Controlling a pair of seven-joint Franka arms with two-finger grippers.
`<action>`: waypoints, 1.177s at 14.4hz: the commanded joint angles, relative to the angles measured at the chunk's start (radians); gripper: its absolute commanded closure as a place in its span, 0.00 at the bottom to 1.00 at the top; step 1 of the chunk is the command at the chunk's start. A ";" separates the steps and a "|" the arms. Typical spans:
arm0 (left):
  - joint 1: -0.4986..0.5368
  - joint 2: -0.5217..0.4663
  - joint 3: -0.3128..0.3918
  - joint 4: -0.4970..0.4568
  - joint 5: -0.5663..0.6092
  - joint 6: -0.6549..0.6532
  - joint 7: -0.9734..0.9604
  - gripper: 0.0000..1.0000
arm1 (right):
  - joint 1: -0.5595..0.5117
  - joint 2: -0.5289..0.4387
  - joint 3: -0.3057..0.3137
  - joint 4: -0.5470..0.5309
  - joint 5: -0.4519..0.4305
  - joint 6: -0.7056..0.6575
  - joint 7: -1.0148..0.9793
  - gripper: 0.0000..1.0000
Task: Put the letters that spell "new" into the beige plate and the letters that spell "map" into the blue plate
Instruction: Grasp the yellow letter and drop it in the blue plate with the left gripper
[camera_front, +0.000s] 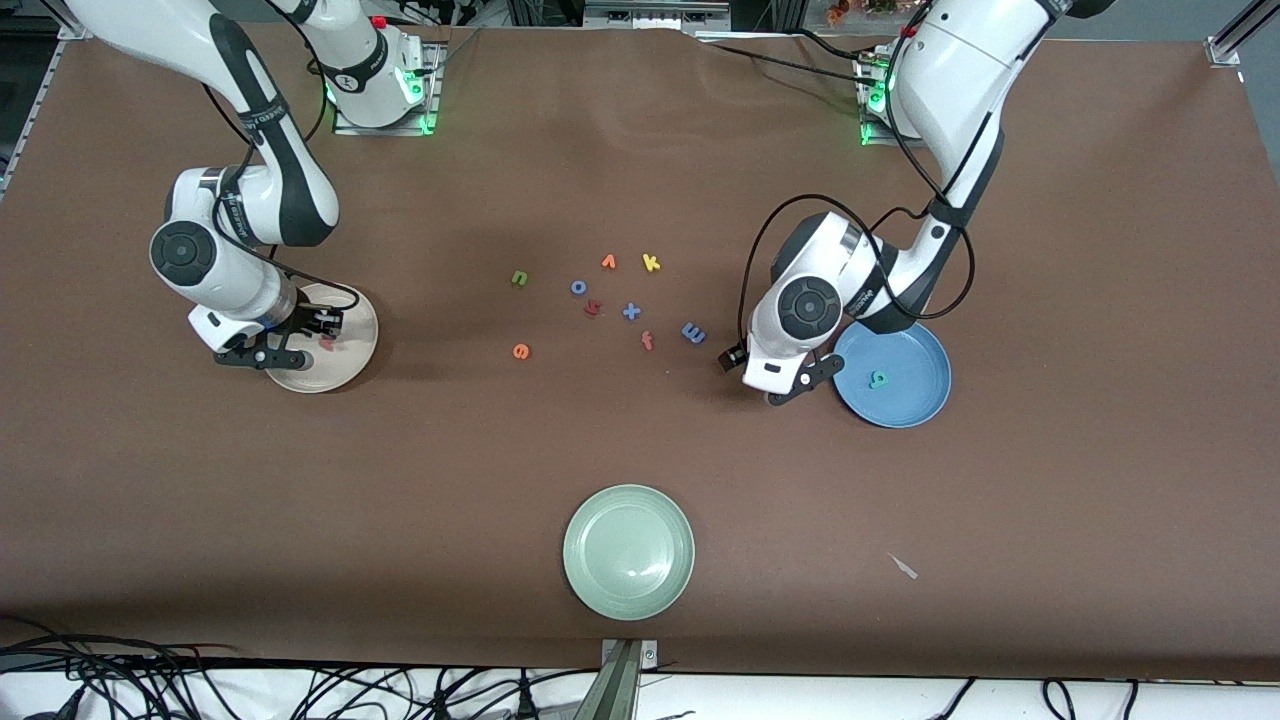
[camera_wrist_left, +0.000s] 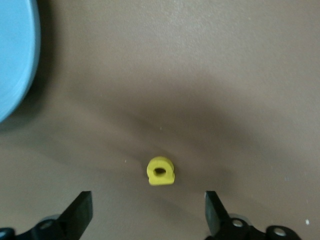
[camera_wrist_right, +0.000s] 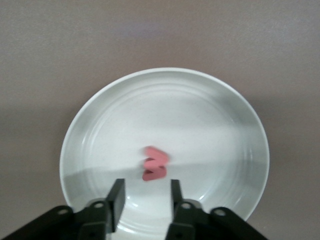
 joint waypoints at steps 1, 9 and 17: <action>0.003 0.021 0.000 -0.014 -0.028 0.077 -0.016 0.09 | 0.007 -0.062 0.072 -0.002 -0.006 -0.081 0.132 0.00; -0.014 0.039 0.000 -0.022 -0.026 0.096 -0.007 0.78 | 0.007 -0.090 0.380 -0.009 -0.006 -0.158 0.529 0.00; 0.006 -0.046 0.007 0.015 -0.009 -0.100 0.139 1.00 | 0.008 -0.048 0.548 -0.103 -0.009 0.034 0.769 0.00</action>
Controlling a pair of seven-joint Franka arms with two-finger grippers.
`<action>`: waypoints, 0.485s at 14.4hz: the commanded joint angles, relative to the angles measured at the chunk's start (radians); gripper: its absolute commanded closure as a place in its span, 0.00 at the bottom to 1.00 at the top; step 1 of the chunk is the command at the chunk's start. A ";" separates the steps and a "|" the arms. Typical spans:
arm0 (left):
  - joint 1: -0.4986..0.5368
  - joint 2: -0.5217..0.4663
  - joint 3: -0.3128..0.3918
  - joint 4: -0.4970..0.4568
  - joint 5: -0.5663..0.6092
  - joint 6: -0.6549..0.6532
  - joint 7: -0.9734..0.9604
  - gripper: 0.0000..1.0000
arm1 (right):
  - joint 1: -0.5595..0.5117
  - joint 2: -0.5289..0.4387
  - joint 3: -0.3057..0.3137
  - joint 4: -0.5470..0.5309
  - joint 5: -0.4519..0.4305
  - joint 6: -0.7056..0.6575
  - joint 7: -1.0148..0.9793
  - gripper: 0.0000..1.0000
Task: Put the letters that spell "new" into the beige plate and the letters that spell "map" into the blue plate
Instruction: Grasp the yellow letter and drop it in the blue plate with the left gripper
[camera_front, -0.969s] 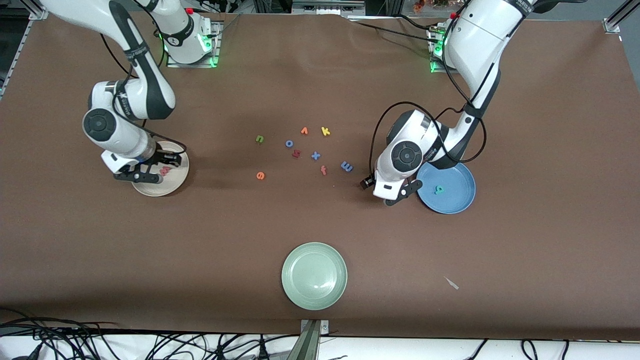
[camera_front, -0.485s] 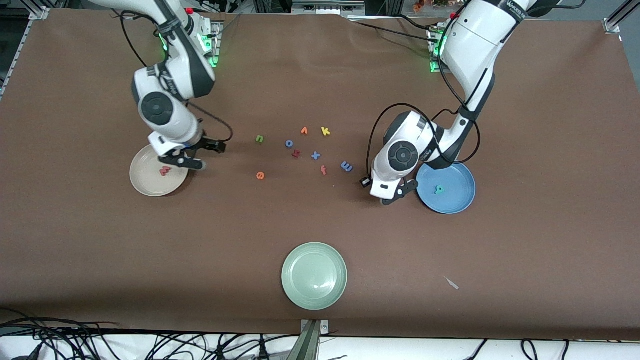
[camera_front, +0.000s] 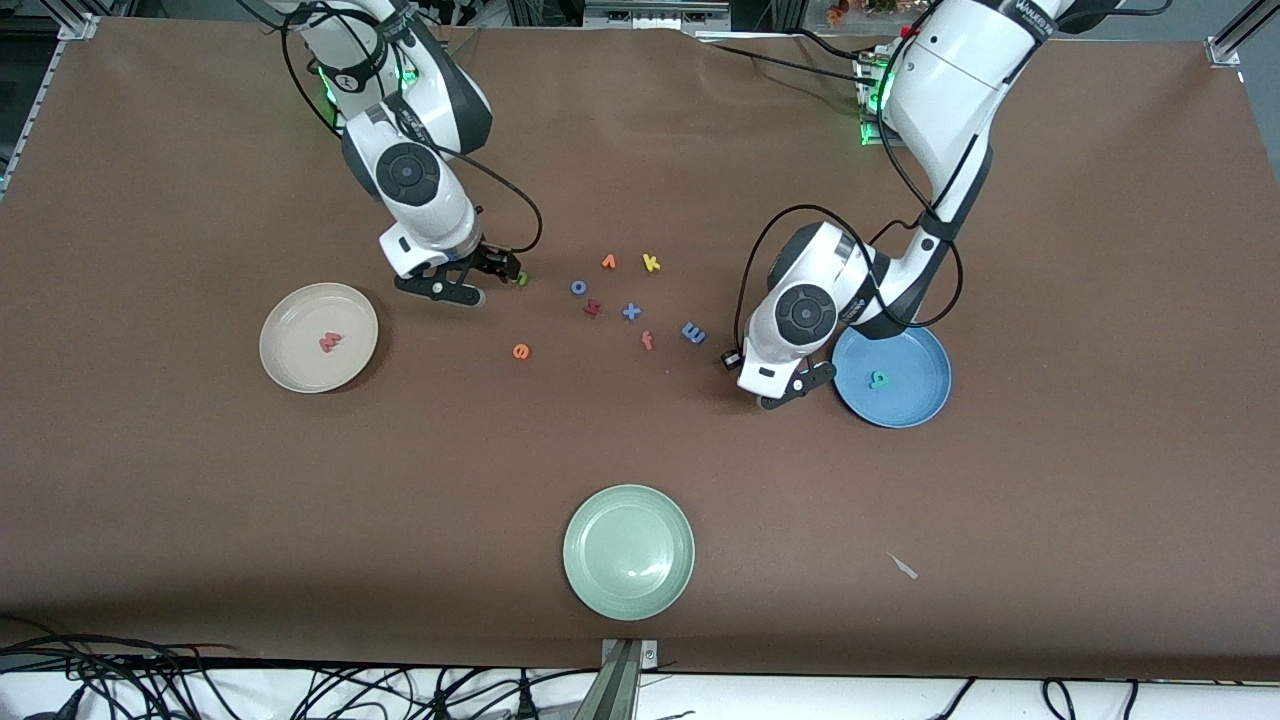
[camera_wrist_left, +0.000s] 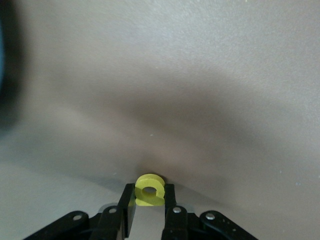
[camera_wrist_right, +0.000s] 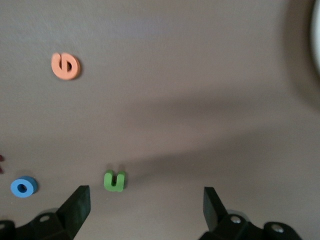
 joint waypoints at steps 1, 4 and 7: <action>0.011 -0.092 0.018 0.006 -0.009 -0.140 0.112 1.00 | -0.008 0.023 0.047 -0.028 -0.009 0.068 0.070 0.00; 0.106 -0.136 0.030 0.005 -0.007 -0.223 0.321 1.00 | 0.013 0.070 0.047 -0.028 -0.014 0.133 0.076 0.00; 0.194 -0.143 0.029 -0.011 0.078 -0.240 0.506 1.00 | 0.021 0.108 0.047 -0.028 -0.014 0.185 0.081 0.00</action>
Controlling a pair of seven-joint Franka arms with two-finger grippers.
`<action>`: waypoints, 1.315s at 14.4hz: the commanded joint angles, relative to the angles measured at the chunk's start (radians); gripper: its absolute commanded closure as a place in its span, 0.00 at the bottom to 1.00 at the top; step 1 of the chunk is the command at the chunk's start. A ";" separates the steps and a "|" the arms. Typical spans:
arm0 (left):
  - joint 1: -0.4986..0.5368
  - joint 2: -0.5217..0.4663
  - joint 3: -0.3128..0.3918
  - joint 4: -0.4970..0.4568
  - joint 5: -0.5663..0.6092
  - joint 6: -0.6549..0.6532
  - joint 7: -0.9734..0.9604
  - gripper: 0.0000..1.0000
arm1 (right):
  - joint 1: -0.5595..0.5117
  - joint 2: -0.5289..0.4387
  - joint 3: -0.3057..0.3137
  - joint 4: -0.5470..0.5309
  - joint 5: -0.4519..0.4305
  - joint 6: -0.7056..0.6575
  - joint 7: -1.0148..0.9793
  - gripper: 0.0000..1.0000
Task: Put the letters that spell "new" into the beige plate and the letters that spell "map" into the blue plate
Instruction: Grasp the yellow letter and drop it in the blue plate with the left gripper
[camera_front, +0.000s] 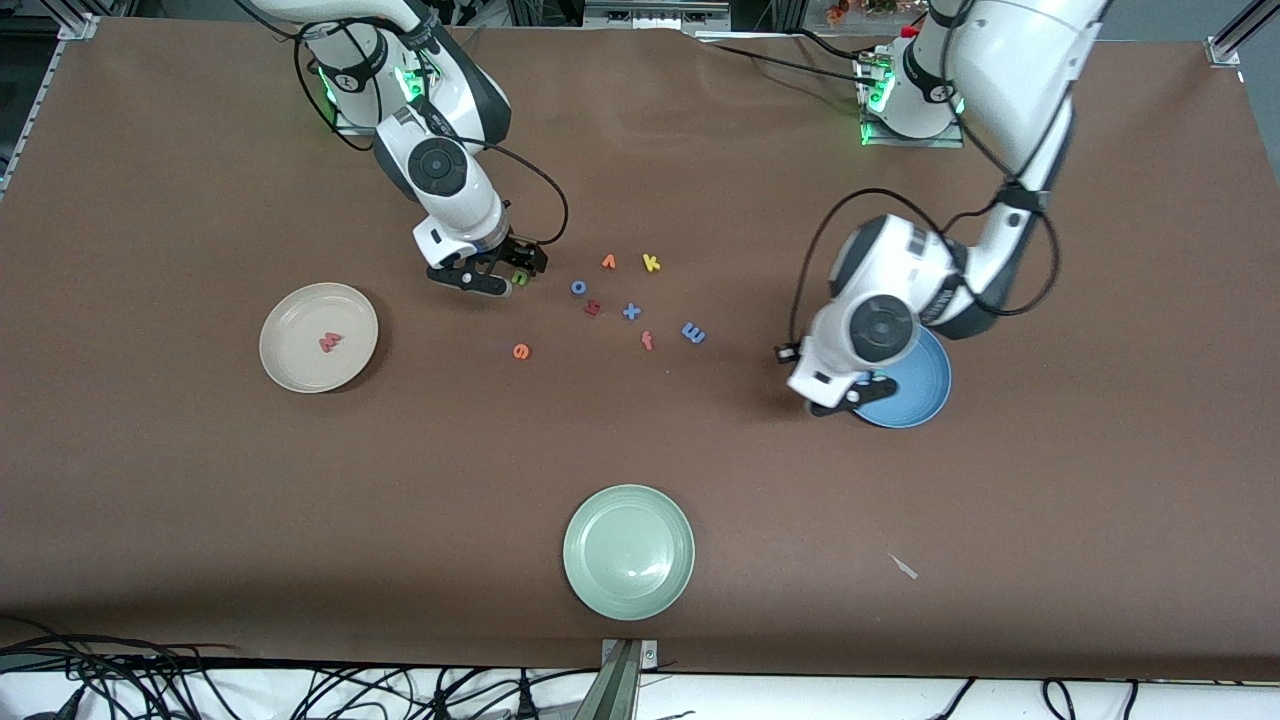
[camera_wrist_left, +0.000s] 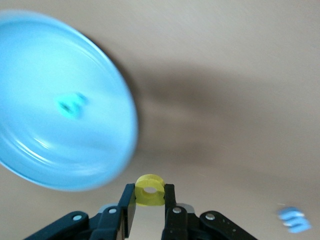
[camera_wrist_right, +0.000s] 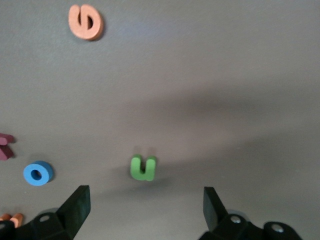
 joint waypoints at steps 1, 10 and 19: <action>0.094 -0.016 -0.016 -0.034 0.063 -0.011 0.176 1.00 | 0.004 0.044 0.004 -0.002 -0.014 0.063 0.025 0.00; 0.104 -0.027 -0.068 -0.027 0.060 -0.053 0.239 0.00 | 0.004 0.092 -0.005 0.004 -0.026 0.073 0.022 0.06; -0.052 0.058 -0.224 0.113 0.000 0.009 -0.308 0.00 | -0.002 0.101 -0.010 0.007 -0.026 0.091 0.022 0.35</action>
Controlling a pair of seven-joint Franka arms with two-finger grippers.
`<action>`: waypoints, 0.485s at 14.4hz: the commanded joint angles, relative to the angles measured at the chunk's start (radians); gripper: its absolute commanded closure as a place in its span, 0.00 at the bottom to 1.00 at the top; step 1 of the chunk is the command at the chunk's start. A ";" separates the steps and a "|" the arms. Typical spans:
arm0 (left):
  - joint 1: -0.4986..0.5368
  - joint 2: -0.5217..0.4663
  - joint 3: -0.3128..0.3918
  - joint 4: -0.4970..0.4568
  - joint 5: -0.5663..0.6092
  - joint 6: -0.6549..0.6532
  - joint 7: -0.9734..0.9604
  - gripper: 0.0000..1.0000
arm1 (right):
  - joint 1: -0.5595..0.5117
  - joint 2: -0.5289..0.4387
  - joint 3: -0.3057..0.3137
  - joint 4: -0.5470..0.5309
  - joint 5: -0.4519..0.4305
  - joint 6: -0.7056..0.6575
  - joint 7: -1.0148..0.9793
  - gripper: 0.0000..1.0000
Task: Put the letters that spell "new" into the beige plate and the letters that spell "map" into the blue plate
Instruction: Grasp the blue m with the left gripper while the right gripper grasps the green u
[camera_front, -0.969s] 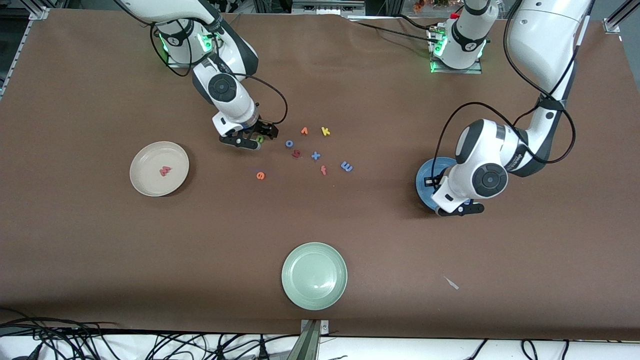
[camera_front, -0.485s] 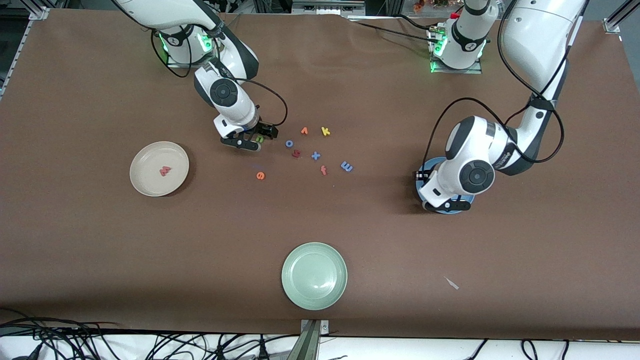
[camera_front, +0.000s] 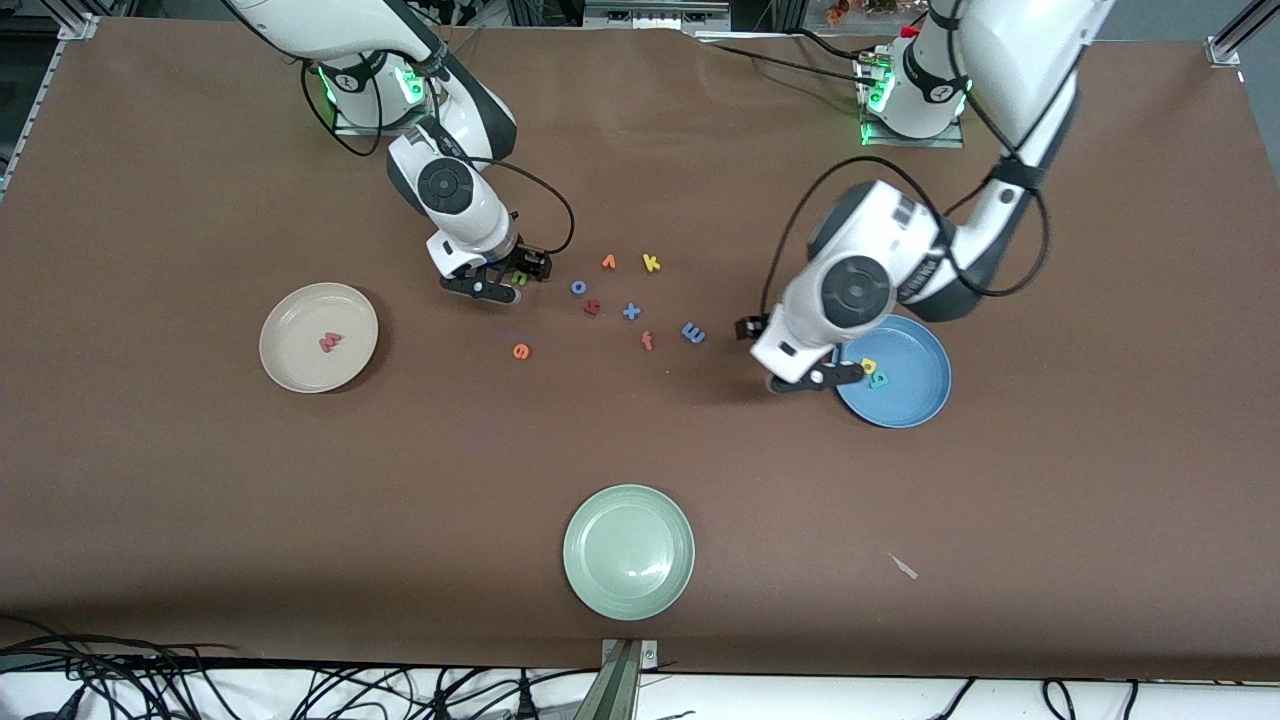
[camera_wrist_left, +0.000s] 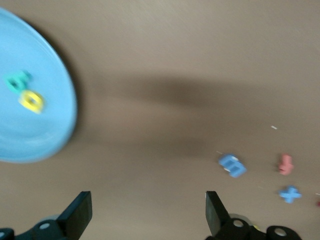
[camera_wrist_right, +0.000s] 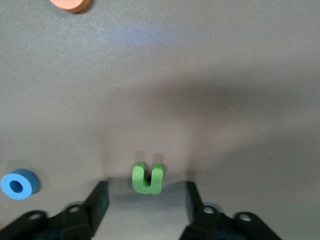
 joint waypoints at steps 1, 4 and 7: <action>-0.086 0.073 0.006 0.065 -0.051 0.075 -0.236 0.00 | -0.005 0.013 -0.002 0.004 -0.023 0.015 0.021 0.36; -0.133 0.138 0.006 0.056 -0.048 0.169 -0.518 0.00 | -0.006 0.017 -0.004 0.004 -0.023 0.016 0.019 0.45; -0.156 0.168 0.007 0.015 -0.047 0.328 -0.664 0.00 | -0.005 0.020 -0.006 0.004 -0.024 0.016 0.021 0.51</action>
